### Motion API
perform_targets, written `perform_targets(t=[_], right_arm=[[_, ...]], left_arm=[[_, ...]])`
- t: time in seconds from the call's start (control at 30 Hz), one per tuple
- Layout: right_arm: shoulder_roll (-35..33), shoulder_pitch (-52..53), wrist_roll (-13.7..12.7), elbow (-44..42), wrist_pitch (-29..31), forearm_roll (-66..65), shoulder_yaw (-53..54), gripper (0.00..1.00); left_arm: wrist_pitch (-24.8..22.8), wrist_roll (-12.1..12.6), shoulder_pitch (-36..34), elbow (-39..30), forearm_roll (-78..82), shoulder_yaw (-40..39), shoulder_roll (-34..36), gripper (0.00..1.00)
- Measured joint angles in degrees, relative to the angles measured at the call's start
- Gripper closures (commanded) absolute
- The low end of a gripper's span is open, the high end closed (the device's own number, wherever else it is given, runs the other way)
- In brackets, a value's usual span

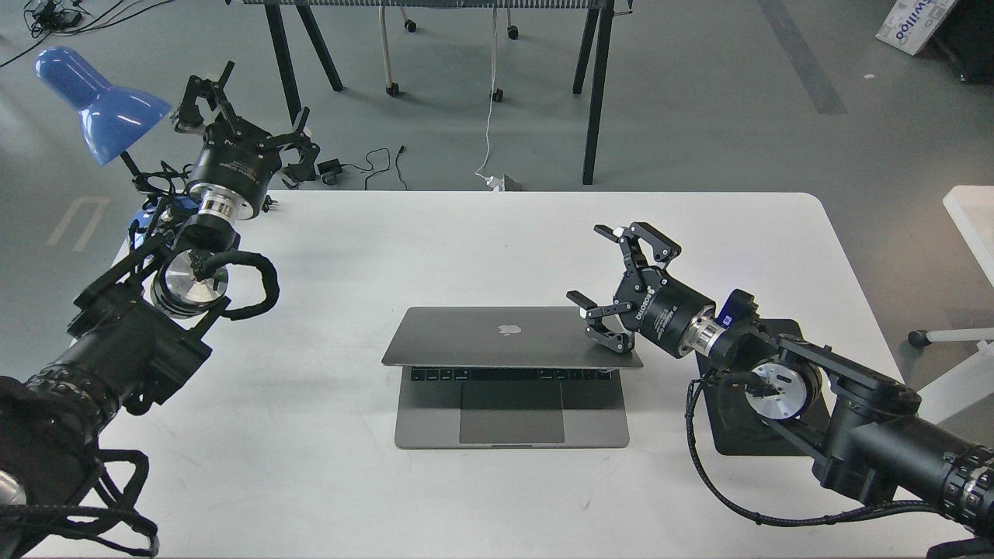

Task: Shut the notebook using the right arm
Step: 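Push the laptop screen down with the right gripper to close it, then lift the right gripper up and away from the closed laptop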

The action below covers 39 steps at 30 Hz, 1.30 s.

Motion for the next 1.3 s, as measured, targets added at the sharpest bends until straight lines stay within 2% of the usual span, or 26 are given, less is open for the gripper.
perform_targets(t=[0.4,0.73,0.93,1.3], right_arm=[[0.2,-2.5,0.0,-0.5,-3.6,-13.0,-6.9,0.0],[0.1,-2.7,0.3,-0.2,-4.5,-14.3,-7.2,0.0],[-1.2,-2.7,0.7,2.9,-3.9,-14.1,5.9,0.0],[-1.7,-1.5,-1.4,2.4,-4.3,-13.4,35.9,0.0]], left_arm=[[0.0,0.0,0.0,0.0,0.0,0.0,0.0,0.0],[0.0,0.0,0.0,0.0,0.0,0.0,0.0,0.0],[0.0,0.0,0.0,0.0,0.0,0.0,0.0,0.0],[0.0,0.0,0.0,0.0,0.0,0.1,0.0,0.0]])
